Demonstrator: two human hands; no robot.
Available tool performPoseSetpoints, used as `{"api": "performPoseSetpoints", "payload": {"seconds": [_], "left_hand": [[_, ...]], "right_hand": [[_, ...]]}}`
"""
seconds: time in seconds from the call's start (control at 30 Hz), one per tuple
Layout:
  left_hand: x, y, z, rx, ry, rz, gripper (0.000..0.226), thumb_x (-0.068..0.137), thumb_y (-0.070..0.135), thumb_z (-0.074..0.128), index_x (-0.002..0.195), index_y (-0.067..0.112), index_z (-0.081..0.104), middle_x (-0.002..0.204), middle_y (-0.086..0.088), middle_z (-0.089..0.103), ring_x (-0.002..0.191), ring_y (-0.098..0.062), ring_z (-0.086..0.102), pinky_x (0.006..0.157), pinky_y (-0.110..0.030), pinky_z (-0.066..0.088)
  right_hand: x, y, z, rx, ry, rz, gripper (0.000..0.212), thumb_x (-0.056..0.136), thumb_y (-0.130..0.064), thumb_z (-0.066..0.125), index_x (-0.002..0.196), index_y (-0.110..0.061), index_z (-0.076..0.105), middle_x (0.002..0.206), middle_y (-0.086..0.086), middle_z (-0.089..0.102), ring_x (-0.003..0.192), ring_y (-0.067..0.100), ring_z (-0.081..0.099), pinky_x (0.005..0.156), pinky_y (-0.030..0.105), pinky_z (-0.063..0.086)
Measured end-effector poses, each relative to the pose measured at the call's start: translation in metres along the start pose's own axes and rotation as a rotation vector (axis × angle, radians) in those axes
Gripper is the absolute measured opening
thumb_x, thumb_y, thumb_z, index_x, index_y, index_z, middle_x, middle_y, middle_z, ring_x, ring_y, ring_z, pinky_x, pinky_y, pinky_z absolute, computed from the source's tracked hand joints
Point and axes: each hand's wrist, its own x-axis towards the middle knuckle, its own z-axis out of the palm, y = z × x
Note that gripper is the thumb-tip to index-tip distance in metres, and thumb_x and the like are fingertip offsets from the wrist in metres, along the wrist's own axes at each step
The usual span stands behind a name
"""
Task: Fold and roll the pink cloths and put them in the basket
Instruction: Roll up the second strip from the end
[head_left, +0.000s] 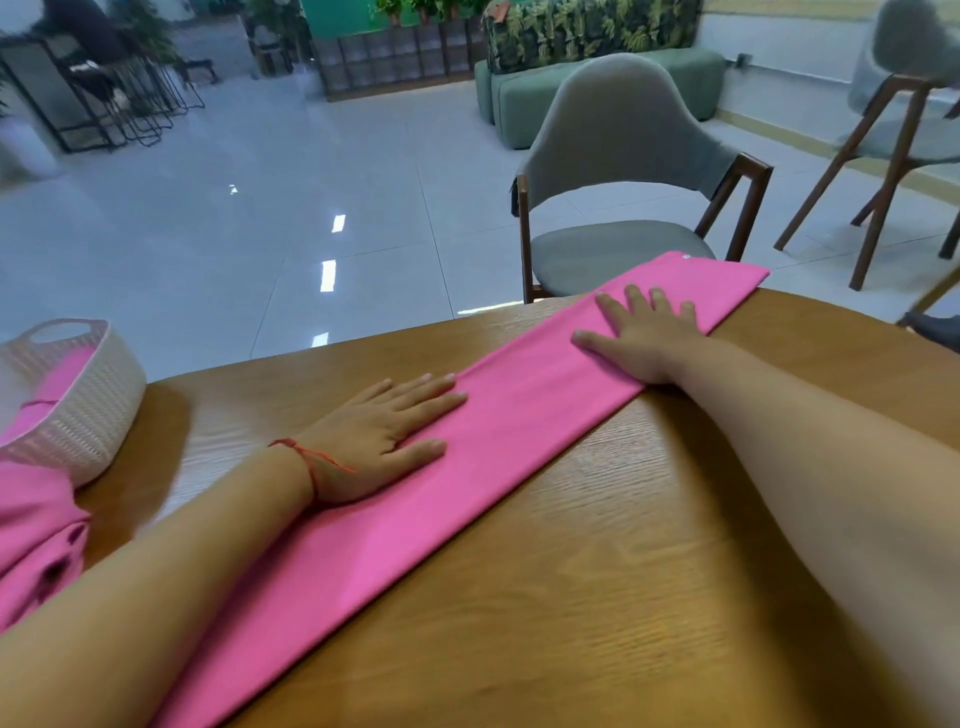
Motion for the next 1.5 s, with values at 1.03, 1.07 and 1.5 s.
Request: {"api": "performPoseSetpoints", "payload": {"seconds": [1.03,1.07,1.5], "left_hand": [[-0.119,0.136,0.043,-0.283,0.244,-0.132,0.054,0.102,0.056,0.034,0.154,0.043,0.044,0.162,0.027,0.033,0.150,0.009,0.024,0.128,-0.037,0.019],[-0.127,0.137,0.043,-0.306,0.264,-0.096,0.048,0.104,0.050,0.041,0.150,0.042,0.050,0.159,0.027,0.038,0.148,0.008,0.030,0.127,-0.038,0.023],[-0.193,0.201,0.044,-0.391,0.379,0.147,0.012,0.096,0.031,0.076,0.108,0.031,0.078,0.113,0.018,0.065,0.119,-0.010,0.057,0.103,-0.037,0.048]], "right_hand": [[-0.125,-0.143,0.024,-0.109,-0.056,-0.493,0.080,0.093,-0.090,0.015,0.164,-0.056,0.001,0.178,-0.011,-0.002,0.164,0.035,-0.002,0.122,0.076,0.004],[-0.135,-0.147,0.026,-0.116,-0.054,-0.502,0.080,0.093,-0.089,0.014,0.165,-0.055,0.002,0.178,-0.010,-0.003,0.164,0.034,-0.002,0.122,0.076,0.004],[-0.275,-0.147,0.037,-0.102,-0.086,-0.665,0.075,0.100,-0.080,0.013,0.166,-0.050,-0.007,0.177,-0.014,-0.009,0.164,0.019,-0.011,0.128,0.063,0.000]]}}
